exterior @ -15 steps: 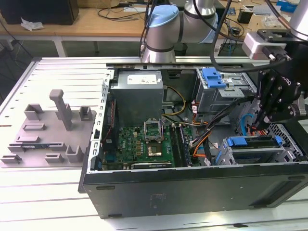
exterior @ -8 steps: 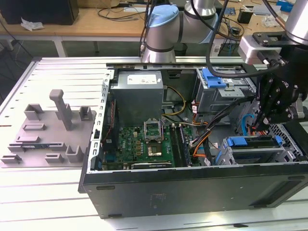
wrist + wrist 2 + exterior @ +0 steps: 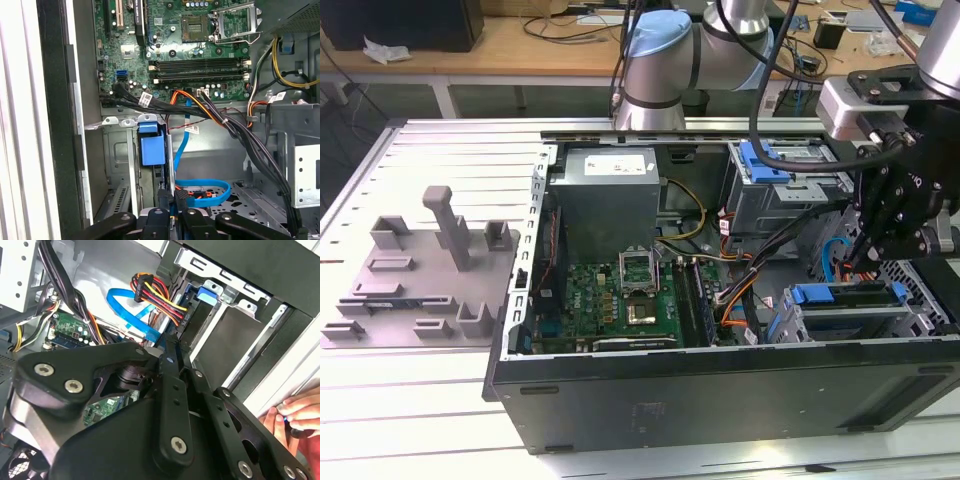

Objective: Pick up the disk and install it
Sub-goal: 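Insert the second disk wire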

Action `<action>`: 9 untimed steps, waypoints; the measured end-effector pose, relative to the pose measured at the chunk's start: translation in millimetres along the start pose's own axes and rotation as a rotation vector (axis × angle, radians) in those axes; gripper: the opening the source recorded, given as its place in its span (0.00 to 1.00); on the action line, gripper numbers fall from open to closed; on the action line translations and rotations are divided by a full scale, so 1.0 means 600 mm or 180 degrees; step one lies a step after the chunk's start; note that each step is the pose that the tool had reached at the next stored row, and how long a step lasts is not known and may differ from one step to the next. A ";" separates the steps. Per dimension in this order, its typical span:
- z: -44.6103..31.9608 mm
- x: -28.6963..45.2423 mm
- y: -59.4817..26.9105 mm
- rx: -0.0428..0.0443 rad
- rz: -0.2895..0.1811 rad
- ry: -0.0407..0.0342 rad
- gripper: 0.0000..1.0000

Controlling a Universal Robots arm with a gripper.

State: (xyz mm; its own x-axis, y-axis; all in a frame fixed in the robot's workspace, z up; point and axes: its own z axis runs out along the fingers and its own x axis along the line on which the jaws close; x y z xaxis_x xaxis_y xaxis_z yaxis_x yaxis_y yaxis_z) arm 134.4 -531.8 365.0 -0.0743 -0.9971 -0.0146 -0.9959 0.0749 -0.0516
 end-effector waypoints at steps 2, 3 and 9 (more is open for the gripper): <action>0.000 0.000 0.000 0.0000 0.0000 0.0000 0.16; 0.000 0.000 0.000 0.0000 0.0000 0.0000 0.16; 0.000 0.000 0.000 0.0000 -0.0001 0.0000 0.16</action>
State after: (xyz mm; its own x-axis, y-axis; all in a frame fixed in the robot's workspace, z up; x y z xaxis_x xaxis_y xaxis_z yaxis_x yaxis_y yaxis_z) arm 134.4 -531.8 365.0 -0.0740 -0.9971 -0.0145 -0.9959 0.0747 -0.0515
